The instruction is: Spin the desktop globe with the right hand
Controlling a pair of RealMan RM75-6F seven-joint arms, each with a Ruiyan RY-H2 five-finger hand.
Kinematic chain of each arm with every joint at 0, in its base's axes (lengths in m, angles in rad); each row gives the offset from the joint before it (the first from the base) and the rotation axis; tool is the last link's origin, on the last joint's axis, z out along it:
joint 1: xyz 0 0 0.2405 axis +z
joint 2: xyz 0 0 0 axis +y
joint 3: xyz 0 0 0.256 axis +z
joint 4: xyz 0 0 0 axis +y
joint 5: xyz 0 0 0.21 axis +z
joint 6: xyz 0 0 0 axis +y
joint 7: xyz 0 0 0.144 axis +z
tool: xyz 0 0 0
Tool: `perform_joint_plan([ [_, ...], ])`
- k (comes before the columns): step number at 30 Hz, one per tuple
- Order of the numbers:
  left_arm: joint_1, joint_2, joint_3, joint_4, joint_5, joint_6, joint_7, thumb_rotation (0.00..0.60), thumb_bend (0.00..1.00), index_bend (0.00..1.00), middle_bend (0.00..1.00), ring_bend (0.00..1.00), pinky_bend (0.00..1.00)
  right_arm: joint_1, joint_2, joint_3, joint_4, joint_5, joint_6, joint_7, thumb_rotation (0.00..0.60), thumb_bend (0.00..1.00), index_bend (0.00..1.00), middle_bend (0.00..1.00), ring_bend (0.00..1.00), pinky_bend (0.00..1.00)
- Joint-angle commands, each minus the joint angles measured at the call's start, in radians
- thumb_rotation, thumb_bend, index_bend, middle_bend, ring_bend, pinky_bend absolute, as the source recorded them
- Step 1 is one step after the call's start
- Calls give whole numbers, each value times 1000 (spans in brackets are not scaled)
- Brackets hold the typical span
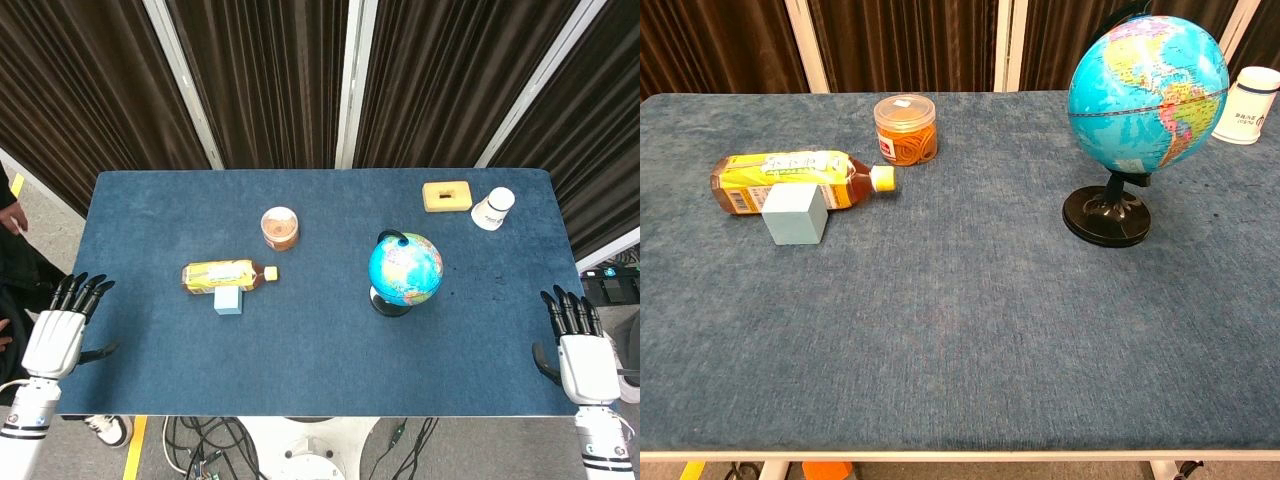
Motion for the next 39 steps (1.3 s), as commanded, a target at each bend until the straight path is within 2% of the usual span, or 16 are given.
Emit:
perform_joint_plan([
  [1,3,-1,2,3,1,4,1,600,36,151,113,31,45,15,5,1,-15,-25,1,-21,600,312,0,0,0,0],
  [9,0,-7,-1,13,-3,-1,-7,600,36,152,113,31,45,97,20,22,-97,-100,-48,-99,600,313,0,0,0,0],
  [19,2,-3,0,23,-9,-6,-23,600,36,152,113,31,45,215,-19,39,-175,-165,-158,-226,600,313,0,0,0,0],
  [29,7,10,-3,24,-11,4,-42,600,36,152,113,31,45,256,-76,33,-158,-152,-198,-240,600,313,0,0,0,0],
  [39,6,5,-2,24,-11,0,-38,600,36,152,113,31,45,261,-66,33,-131,-112,-201,-225,600,314,0,0,0,0],
])
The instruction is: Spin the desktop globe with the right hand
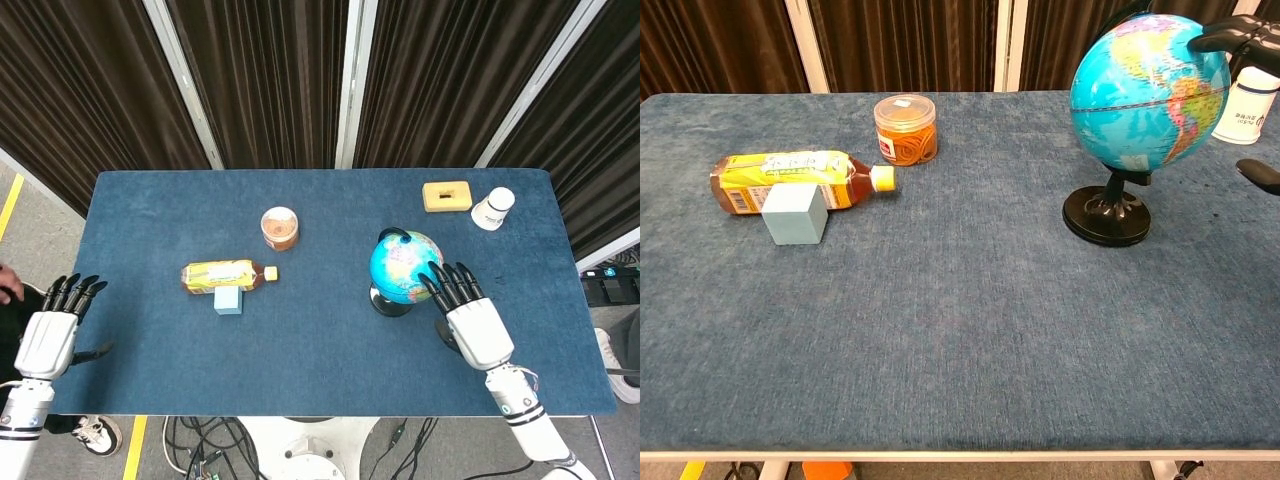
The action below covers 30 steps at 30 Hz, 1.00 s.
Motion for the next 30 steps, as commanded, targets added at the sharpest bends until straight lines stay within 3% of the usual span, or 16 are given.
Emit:
perform_joint_plan([
  [1,0,1,-1,0,0,2,1,600,36,152,113,31,45,-1,7,2,9,16,0,7,600,314,0,0,0,0],
  [16,-1,-1,4,1,-7,-15,-1,600,36,151,113,31,45,-19,46,54,55,203,-11,73,600,314,0,0,0,0],
  [23,-2,-4,4,1,-3,-13,1,600,36,152,113,31,45,-19,38,16,53,34,87,107,600,328,0,0,0,0],
  [30,0,-1,3,3,-5,-11,-3,600,36,151,113,31,45,-16,18,-29,15,-73,116,46,600,339,0,0,0,0],
])
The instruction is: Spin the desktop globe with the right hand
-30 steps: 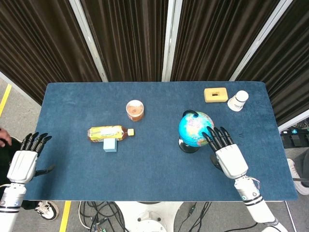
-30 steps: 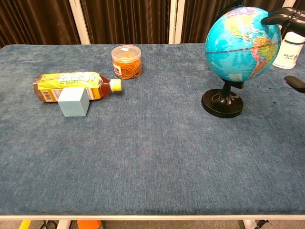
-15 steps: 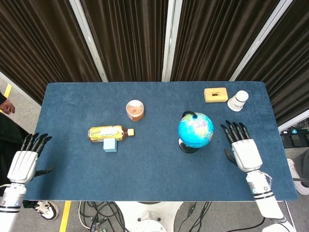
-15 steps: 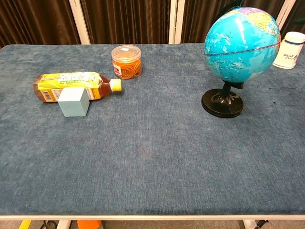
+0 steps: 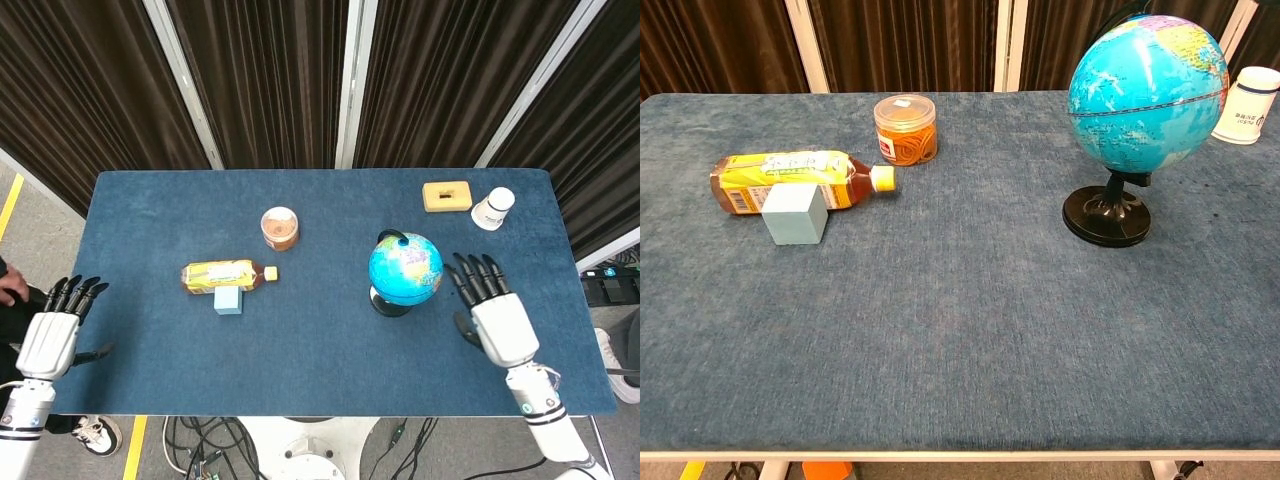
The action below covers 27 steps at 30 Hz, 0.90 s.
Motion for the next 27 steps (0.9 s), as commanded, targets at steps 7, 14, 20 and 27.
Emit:
perform_joint_plan([
  [7,2,-3,1,8,-2,0,-7,600,36,152,113,31,45,24,-27,-44,-35,-43,-45,-58,600,340,0,0,0,0],
  [14,3,-4,0,12,-3,1,-12,600,36,152,113,31,45,31,-42,-48,-30,-33,-66,-70,600,341,0,0,0,0],
  [20,4,-5,1,15,-3,1,-15,600,36,152,114,31,45,28,-40,-35,-8,14,-73,-58,600,341,0,0,0,0],
  [27,6,-4,2,17,-2,3,-18,600,37,152,113,31,45,26,-40,17,62,176,-124,-18,600,343,0,0,0,0],
])
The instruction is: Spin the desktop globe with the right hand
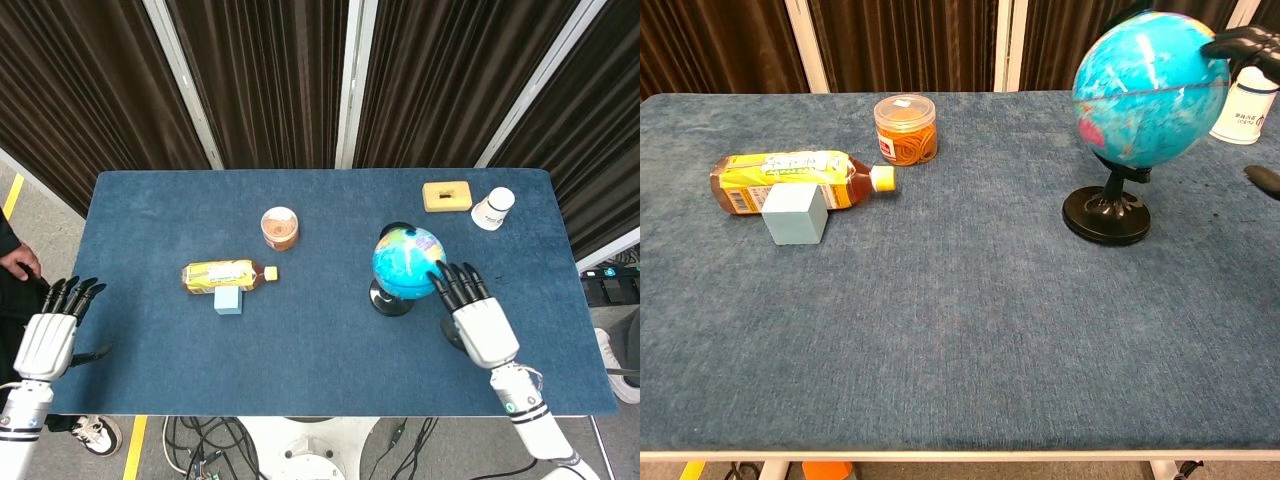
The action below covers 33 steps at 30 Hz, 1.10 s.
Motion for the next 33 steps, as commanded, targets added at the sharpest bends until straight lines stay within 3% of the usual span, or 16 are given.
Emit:
perform_joint_plan([
  [1,0,0,0,1,-2,-1,0,600,37,152,113,31,45,-6,3,37,46,103,-32,29,600,343,0,0,0,0],
  [5,-1,-1,0,2,-3,-6,0,600,36,153,113,31,45,-17,10,55,63,178,-45,35,600,343,0,0,0,0],
  [9,-2,-3,1,2,-1,-8,3,600,37,152,113,31,45,-24,18,52,64,181,-37,49,600,342,0,0,0,0],
  [28,0,-5,1,4,1,-3,0,600,36,153,113,31,45,-36,5,-34,20,-121,135,58,600,362,0,0,0,0],
  [33,1,-4,1,5,1,-2,-1,600,36,152,113,31,45,-34,-1,-54,6,-151,126,34,600,362,0,0,0,0],
])
